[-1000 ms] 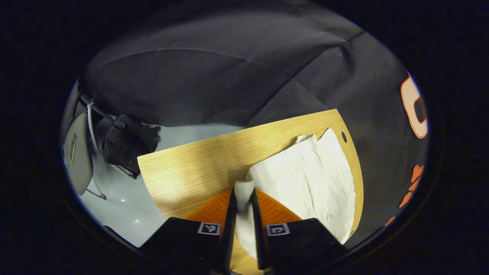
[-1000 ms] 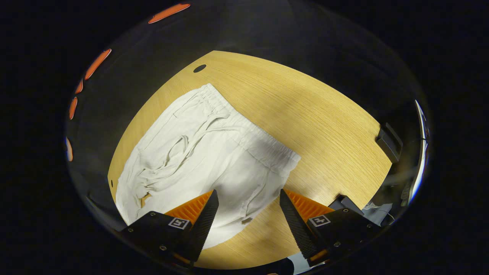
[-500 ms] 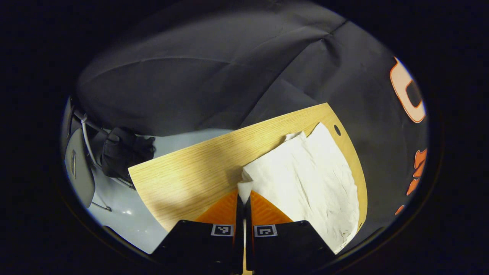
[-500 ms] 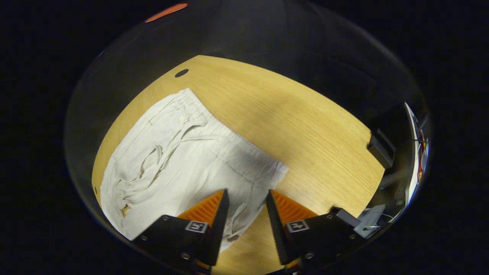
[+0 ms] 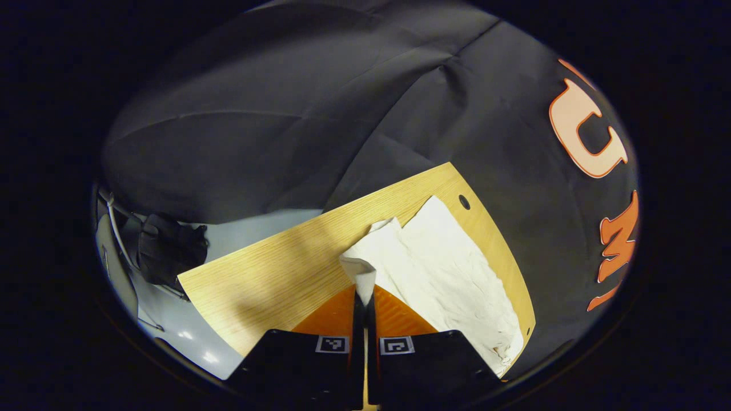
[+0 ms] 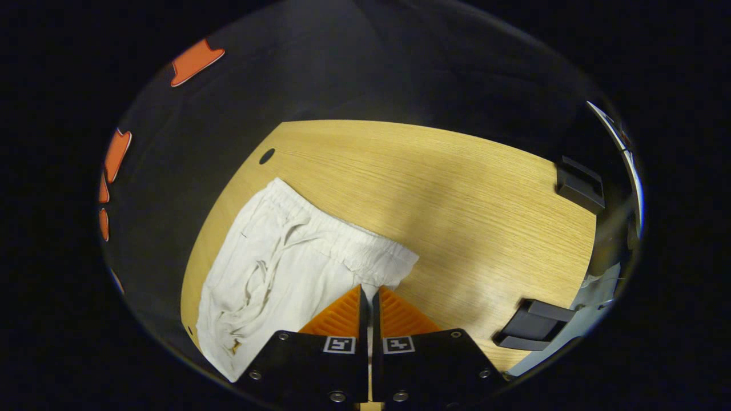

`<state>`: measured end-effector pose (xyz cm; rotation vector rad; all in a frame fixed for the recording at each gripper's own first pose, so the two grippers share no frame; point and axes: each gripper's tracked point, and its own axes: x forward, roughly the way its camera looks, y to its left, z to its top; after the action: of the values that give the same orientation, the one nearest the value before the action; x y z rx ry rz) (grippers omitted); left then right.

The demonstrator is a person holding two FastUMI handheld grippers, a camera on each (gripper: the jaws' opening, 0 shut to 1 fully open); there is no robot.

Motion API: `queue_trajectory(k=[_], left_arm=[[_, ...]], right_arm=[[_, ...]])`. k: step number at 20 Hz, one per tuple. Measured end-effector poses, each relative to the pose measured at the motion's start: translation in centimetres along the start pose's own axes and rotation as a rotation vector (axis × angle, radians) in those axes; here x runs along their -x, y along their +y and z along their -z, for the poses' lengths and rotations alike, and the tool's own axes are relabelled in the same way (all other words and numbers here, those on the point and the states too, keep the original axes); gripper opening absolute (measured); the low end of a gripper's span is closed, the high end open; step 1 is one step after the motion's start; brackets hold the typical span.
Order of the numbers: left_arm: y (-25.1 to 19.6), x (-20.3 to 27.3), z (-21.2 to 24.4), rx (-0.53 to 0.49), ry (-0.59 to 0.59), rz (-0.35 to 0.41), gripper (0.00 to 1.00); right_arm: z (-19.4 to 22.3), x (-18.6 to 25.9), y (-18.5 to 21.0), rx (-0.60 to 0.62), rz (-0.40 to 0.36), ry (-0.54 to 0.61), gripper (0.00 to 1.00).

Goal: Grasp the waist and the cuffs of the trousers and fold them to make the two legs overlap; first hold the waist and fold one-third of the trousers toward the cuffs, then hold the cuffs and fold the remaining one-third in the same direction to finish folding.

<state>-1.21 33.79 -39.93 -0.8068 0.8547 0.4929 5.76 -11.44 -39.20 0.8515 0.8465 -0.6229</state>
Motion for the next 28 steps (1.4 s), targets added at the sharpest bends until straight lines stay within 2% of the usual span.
queue_trajectory(k=[6, 9, 12, 14, 17, 22, 23, 28], left_arm=[[-4.6, 0.5, -3.0, -0.042, -0.034, 0.098, 0.06], [-6.7, 0.4, -4.6, -0.069, -0.049, 0.14, 0.04], [-8.7, -0.9, -6.9, -0.091, -0.07, 0.177, 0.06], [-8.9, -2.8, -7.3, -0.128, -0.043, 0.166, 0.06], [-9.7, -5.2, -6.4, -0.132, 0.031, 0.176, 0.05], [-12.2, -8.6, -8.2, -0.121, 0.039, 0.217, 0.06], [-12.6, -9.3, -8.4, -0.126, 0.05, 0.213, 0.04], [-13.8, -13.4, -10.9, -0.133, 0.041, 0.185, 0.06]], right_arm=[[-2.8, 2.4, 4.8, 0.06, -0.104, -0.081, 0.01], [-4.1, 3.3, 7.0, 0.058, -0.128, -0.112, 0.01], [-5.5, 3.6, 8.6, 0.047, -0.13, -0.135, 0.01], [-5.9, 3.5, 9.1, 0.048, -0.118, -0.14, 0.01], [-6.2, 3.3, 10.2, 0.055, -0.096, -0.143, 0.01], [-7.8, 3.3, 13.0, 0.062, -0.088, -0.157, 0.01], [-8.2, 2.9, 13.7, 0.072, -0.085, -0.157, 0.01], [-10.2, -0.1, 17.5, 0.113, -0.079, -0.128, 0.01]])
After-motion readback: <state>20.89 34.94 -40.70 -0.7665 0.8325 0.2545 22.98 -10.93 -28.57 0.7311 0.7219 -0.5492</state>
